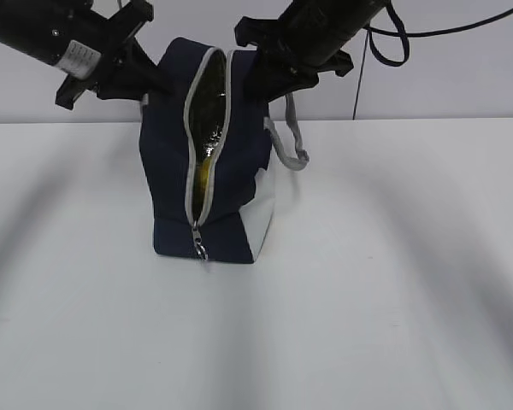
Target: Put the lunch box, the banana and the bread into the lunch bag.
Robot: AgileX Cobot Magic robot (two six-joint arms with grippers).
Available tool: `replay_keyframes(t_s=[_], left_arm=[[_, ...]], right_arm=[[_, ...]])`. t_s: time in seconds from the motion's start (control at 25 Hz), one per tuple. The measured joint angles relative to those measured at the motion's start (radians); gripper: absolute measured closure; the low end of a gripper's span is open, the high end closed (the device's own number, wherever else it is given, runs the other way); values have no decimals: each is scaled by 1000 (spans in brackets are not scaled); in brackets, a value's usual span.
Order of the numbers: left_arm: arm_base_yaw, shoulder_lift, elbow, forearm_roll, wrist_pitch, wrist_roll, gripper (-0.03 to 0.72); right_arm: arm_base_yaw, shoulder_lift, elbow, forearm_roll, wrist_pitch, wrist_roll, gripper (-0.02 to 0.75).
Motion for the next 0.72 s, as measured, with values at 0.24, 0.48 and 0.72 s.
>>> replay_keyframes(t_s=[0.24,0.48,0.72], left_arm=[[10,0,0,32,3,0,297],[56,-36,0,44,15,16,239],[90,-134,0,80,85,30,235]], right_arm=[[0,0,0,-34,22,0,327],[0,-30,0,-130,66,0,297],[2,-132,-28,-173,121,0,297]])
